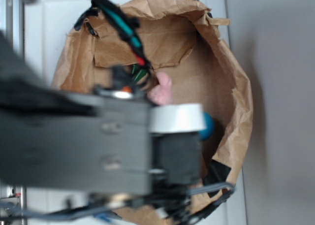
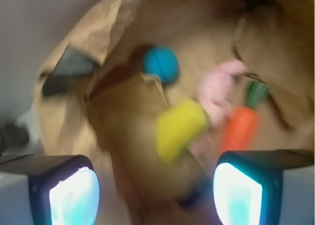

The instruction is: Grab the green sponge.

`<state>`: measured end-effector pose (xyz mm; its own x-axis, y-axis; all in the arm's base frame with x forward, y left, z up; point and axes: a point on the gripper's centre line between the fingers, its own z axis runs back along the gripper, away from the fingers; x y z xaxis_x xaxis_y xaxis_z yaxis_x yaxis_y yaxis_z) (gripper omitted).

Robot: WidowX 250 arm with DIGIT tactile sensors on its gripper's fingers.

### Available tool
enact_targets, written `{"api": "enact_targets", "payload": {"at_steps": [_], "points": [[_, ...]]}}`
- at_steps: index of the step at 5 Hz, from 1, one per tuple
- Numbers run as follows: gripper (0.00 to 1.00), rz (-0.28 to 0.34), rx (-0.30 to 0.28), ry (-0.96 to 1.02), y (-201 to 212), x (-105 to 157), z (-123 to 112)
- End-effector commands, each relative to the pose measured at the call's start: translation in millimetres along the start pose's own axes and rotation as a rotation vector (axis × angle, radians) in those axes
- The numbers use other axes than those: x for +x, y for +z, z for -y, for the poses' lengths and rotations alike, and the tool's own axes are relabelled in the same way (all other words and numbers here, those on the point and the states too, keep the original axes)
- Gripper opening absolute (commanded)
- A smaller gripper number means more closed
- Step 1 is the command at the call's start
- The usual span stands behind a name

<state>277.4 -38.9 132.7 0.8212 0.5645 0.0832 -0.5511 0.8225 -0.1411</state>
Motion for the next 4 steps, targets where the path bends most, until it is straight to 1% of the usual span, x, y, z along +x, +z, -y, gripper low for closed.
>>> {"api": "enact_targets", "payload": {"at_steps": [1, 2, 3, 4], "points": [[1.0, 0.1, -0.023, 0.052, -32, 10, -19], [1.0, 0.063, -0.026, 0.001, -28, -9, -25], [1.0, 0.058, -0.057, -0.035, -19, -18, -33], [1.0, 0.104, -0.024, -0.03, -42, -17, -30]]}}
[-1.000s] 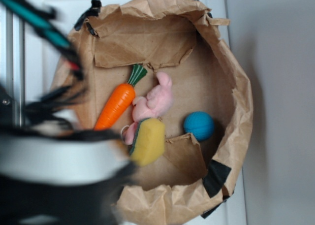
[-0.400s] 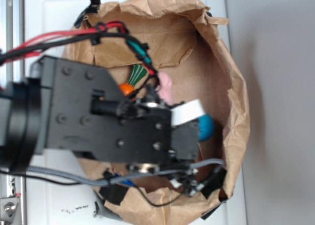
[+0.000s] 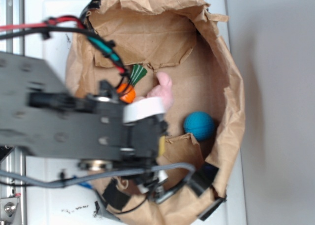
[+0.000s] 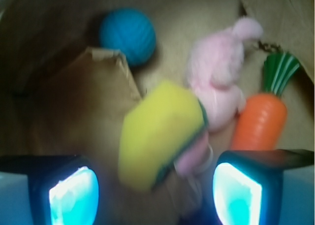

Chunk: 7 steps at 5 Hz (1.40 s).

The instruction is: Grab the green sponge.

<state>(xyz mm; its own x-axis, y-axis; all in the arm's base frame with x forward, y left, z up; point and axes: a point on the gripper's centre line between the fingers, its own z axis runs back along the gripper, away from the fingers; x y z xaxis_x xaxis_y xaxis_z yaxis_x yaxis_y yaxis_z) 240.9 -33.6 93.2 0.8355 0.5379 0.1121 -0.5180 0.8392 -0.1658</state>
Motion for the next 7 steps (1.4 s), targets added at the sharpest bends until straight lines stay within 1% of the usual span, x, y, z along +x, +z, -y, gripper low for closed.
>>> {"api": "enact_targets", "payload": {"at_steps": [1, 2, 3, 4, 5, 6, 7], "points": [[1.0, 0.143, 0.049, 0.023, -33, 21, 4], [1.0, 0.192, 0.071, 0.025, -54, 28, 7], [0.0, 0.185, 0.063, 0.018, -37, -6, -27], [0.0, 0.141, 0.028, -0.006, -2, -34, -40], [0.0, 0.074, 0.016, 0.024, 48, -40, -23], [0.0, 0.038, -0.011, 0.051, 80, -51, -28], [0.0, 0.021, -0.035, 0.07, 93, -58, -39]]}}
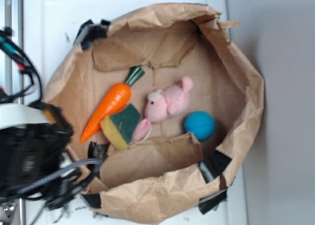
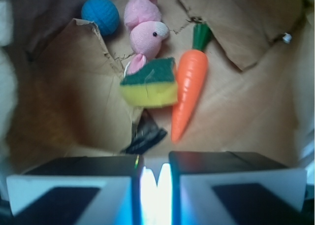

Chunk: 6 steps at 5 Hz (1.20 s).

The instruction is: Grab the green sponge.

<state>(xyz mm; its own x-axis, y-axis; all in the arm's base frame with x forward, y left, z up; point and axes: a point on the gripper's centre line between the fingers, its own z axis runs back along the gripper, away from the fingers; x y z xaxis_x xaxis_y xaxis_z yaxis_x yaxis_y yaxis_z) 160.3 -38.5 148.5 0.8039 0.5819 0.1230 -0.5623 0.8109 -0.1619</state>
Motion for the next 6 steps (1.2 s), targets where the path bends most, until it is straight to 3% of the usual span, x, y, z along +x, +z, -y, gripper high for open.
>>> {"api": "enact_targets", "payload": {"at_steps": [1, 2, 4, 5, 6], "points": [[1.0, -0.024, -0.025, 0.025, 28, 28, 1], [1.0, -0.008, 0.008, -0.004, 8, 68, 26], [1.0, -0.008, 0.008, -0.004, 8, 68, 26], [1.0, 0.011, 0.04, 0.04, -9, 89, 37], [1.0, 0.068, 0.079, 0.037, -32, 101, 39]]}}
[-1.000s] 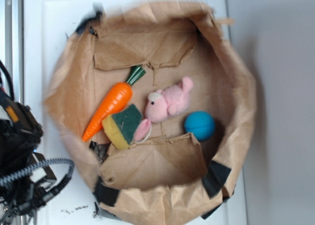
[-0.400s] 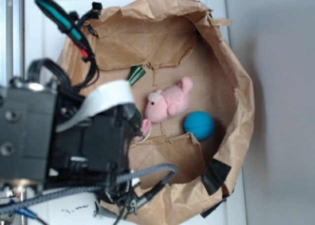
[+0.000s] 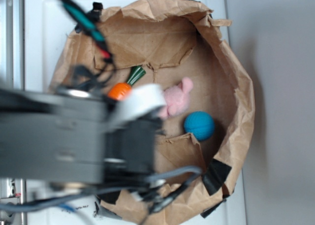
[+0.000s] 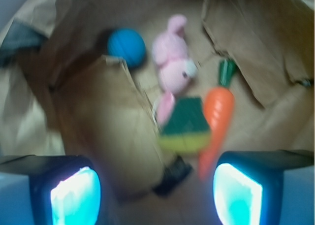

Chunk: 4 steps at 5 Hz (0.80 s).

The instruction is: Grab the green sponge.

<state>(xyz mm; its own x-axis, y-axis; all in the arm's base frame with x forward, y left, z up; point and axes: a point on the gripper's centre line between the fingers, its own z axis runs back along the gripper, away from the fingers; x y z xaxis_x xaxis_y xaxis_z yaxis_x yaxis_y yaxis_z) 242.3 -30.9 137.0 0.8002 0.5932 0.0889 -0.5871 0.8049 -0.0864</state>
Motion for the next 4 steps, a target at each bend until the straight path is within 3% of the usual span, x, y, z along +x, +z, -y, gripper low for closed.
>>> {"api": "enact_targets", "payload": {"at_steps": [1, 3, 4], "points": [[1.0, 0.131, 0.013, 0.035, -16, 36, 1], [1.0, 0.132, 0.088, -0.041, -21, 17, -34], [1.0, 0.164, 0.111, -0.039, -38, 15, -36]]}}
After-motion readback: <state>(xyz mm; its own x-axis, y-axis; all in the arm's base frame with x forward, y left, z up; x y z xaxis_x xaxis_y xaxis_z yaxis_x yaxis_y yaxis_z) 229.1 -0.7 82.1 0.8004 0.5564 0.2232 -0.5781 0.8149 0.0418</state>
